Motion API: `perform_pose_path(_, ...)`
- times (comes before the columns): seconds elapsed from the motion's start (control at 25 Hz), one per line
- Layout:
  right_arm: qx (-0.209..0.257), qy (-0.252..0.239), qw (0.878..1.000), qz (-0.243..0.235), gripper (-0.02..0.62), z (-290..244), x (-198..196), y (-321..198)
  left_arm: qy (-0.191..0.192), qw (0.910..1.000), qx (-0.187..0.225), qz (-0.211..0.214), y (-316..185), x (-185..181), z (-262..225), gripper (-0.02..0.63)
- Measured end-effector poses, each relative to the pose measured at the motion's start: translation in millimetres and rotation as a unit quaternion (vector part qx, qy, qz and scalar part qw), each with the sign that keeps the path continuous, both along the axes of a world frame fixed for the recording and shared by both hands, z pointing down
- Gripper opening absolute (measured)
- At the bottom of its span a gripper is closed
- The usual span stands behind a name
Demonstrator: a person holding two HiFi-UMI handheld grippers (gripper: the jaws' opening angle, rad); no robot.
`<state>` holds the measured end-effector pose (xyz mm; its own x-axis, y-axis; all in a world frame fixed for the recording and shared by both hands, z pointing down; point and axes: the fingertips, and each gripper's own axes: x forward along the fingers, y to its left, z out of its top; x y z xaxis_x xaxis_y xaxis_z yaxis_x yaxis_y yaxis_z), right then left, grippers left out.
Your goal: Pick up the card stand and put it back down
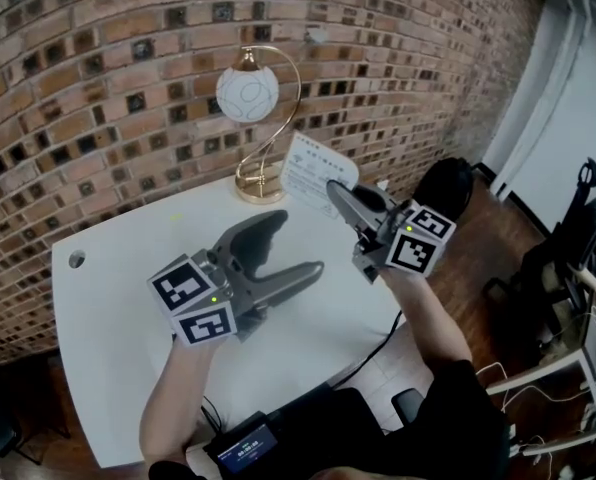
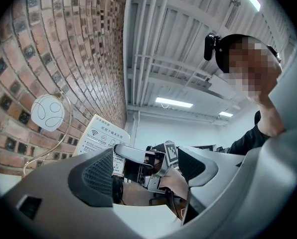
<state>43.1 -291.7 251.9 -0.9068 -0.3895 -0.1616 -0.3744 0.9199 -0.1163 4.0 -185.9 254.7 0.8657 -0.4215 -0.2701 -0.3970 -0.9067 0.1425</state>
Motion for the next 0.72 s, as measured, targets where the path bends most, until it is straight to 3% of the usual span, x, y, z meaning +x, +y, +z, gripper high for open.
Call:
perform_pose_path(0.28,0.019,-0.003,1.000,-0.013,0.029,-19,-13,8,0.002,0.9996,-0.004,-0.028,4,-23,-5,0.397)
perform_pose_path(0.72,0.012,-0.020,0.998,-0.055,0.029,-23,-48,12,-0.007,0.9981,0.001,-0.061,14,-60,-8,0.397)
